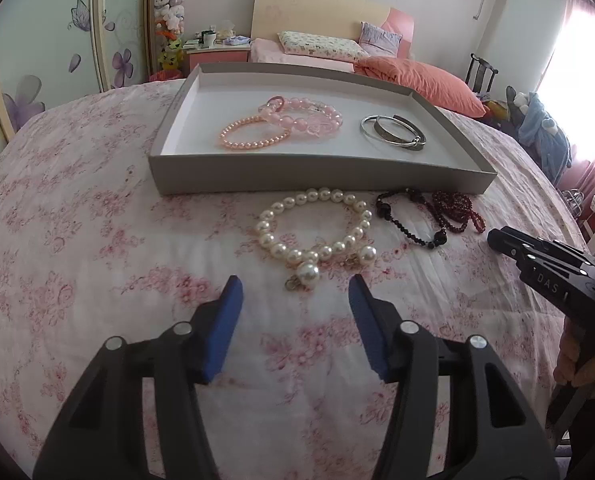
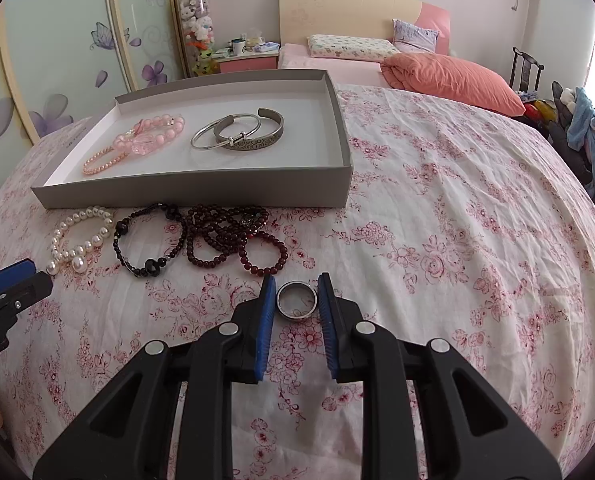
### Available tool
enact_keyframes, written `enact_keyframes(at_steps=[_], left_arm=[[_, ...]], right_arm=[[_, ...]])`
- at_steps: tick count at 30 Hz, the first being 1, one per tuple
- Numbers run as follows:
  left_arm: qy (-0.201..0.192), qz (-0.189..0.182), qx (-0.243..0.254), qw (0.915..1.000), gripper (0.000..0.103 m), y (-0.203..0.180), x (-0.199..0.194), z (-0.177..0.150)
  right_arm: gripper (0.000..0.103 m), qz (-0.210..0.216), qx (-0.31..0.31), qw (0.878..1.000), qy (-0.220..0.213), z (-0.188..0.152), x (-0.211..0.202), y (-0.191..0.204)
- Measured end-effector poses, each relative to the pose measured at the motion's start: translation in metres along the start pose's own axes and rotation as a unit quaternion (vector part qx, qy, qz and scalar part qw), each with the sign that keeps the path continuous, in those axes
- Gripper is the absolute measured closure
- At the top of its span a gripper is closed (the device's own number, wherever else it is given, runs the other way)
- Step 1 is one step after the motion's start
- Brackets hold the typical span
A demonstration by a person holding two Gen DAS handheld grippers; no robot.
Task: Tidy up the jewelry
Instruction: 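Grasp the silver ring with the right tool while the left tool grasps the white pearl bracelet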
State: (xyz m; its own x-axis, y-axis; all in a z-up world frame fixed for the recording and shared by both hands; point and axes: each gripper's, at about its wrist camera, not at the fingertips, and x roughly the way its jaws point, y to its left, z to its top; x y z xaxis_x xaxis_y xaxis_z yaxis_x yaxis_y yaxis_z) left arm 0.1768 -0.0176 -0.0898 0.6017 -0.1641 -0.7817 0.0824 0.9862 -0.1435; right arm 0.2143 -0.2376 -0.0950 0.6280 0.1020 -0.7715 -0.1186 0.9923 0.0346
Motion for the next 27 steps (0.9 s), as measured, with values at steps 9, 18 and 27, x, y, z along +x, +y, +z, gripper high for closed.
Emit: enact_keyframes(at_steps=[9, 18, 27], left_arm=[[-0.003, 0.024, 0.006, 0.9997, 0.083, -0.01, 0.006, 0.005], [-0.005, 0.027, 0.006, 0.9996, 0.084, -0.002, 0.001, -0.001], [-0.007, 0.03, -0.01, 0.9995, 0.084, 0.013, -0.006, -0.005]], right_arm=[[0.08, 0.004, 0.005, 1.0, 0.001, 0.0, 0.0, 0.0], [0.077, 0.008, 0.002, 1.0, 0.002, -0.004, -0.005, 0.0], [0.08, 0.003, -0.006, 1.0, 0.003, -0.004, -0.005, 0.006]])
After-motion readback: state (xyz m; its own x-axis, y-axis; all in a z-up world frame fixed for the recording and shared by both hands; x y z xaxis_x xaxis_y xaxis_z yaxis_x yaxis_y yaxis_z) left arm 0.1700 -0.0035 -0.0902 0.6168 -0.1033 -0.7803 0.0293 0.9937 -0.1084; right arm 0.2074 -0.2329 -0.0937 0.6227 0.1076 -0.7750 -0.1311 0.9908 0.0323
